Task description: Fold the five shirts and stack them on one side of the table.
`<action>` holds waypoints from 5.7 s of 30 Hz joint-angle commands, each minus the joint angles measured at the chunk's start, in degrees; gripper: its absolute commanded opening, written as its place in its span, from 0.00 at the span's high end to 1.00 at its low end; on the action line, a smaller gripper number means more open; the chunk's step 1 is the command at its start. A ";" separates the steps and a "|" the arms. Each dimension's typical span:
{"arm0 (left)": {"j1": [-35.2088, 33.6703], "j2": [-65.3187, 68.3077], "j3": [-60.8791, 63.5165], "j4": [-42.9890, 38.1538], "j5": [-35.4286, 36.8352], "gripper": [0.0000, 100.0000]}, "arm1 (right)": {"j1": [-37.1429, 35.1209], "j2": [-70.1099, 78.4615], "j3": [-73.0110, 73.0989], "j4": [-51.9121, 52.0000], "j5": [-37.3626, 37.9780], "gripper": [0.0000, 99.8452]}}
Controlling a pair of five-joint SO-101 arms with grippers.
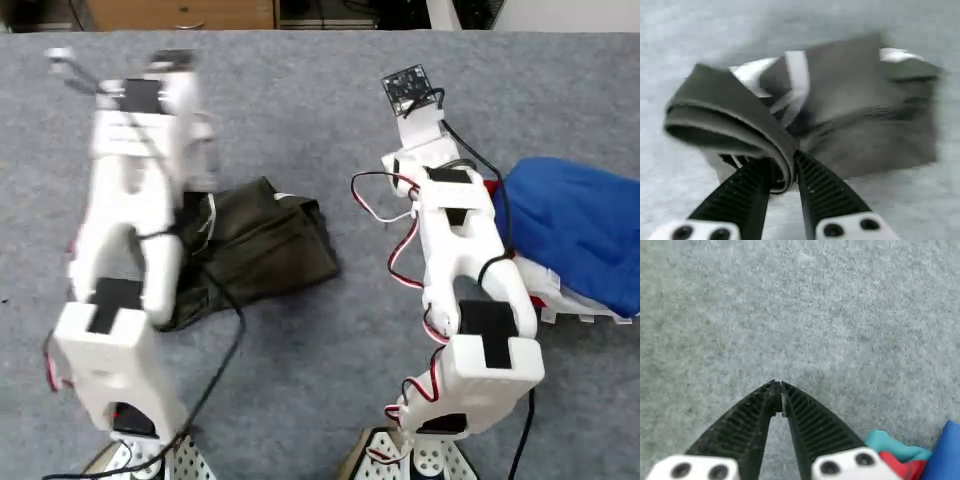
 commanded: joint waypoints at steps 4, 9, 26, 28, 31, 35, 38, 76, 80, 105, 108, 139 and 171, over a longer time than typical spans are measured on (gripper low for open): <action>12.92 -2.77 -6.51 0.26 3.25 0.98 | 1.10 -0.31 -1.71 -1.14 -0.53 0.99; 14.95 1.98 -10.37 0.00 3.25 0.98 | 1.10 -0.31 -1.71 -1.14 -0.53 0.99; 20.48 21.23 -21.45 0.09 8.00 0.96 | 1.10 -0.22 -1.89 -1.14 -0.53 0.99; 20.31 22.55 -21.27 0.18 8.18 0.89 | 1.10 -0.22 -1.89 -1.14 -0.53 0.99; 17.76 22.73 -22.33 0.44 11.52 0.79 | 1.63 -0.13 -1.89 -1.14 -0.53 0.99; 11.69 19.91 -26.37 0.53 15.74 0.77 | 3.47 -0.31 -1.98 -1.41 -5.36 0.99; 6.42 18.42 -29.19 0.53 16.35 0.79 | 3.82 -0.13 -2.68 -1.05 -5.98 0.99; 8.44 22.64 -27.34 0.53 23.47 0.98 | 3.56 -0.04 -2.77 -0.97 -5.89 0.99; 10.20 22.64 -27.78 0.35 23.56 0.98 | 3.56 -0.04 -2.77 -0.97 -5.89 0.99; 9.58 30.20 -27.34 0.70 15.74 0.98 | 3.56 -0.04 -2.95 -0.97 -6.07 0.99; 10.46 29.85 -27.34 0.79 14.24 0.98 | 3.56 -0.04 -3.03 -1.32 -6.07 0.99; 28.84 7.16 -8.44 0.62 8.62 0.98 | 9.63 -0.04 -4.26 -2.20 -12.75 0.99; 29.01 11.03 3.52 0.70 8.44 0.98 | 8.75 -0.04 -4.26 -2.46 -12.66 0.99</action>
